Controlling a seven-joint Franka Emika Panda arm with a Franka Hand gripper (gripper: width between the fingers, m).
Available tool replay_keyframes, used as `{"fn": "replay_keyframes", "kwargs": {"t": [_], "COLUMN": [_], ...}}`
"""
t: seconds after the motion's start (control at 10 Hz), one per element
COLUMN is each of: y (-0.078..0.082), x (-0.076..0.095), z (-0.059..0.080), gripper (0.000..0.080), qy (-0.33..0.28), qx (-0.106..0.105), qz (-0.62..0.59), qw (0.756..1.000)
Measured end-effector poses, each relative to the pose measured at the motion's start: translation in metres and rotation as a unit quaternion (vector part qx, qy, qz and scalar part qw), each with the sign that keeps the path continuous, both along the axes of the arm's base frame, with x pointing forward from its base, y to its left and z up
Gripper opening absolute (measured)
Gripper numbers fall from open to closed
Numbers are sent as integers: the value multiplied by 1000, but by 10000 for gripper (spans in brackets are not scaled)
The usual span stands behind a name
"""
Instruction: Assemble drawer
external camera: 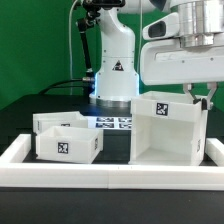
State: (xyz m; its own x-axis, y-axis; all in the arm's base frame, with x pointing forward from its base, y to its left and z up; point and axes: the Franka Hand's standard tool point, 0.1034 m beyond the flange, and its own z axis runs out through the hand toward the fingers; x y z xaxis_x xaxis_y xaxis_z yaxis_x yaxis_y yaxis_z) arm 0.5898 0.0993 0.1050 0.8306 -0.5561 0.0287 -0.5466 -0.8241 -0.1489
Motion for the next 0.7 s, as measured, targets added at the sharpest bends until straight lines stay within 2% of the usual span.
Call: {"fn": "replay_keyframes", "kwargs": {"t": [0.3,0.7], "y": [-11,-2], "x": [3,2], "z": [0,3], "gripper": [41,41], "qy": [8,23], "qx": [11,40], "qz": [-98,-225], "qw": [995,973]}}
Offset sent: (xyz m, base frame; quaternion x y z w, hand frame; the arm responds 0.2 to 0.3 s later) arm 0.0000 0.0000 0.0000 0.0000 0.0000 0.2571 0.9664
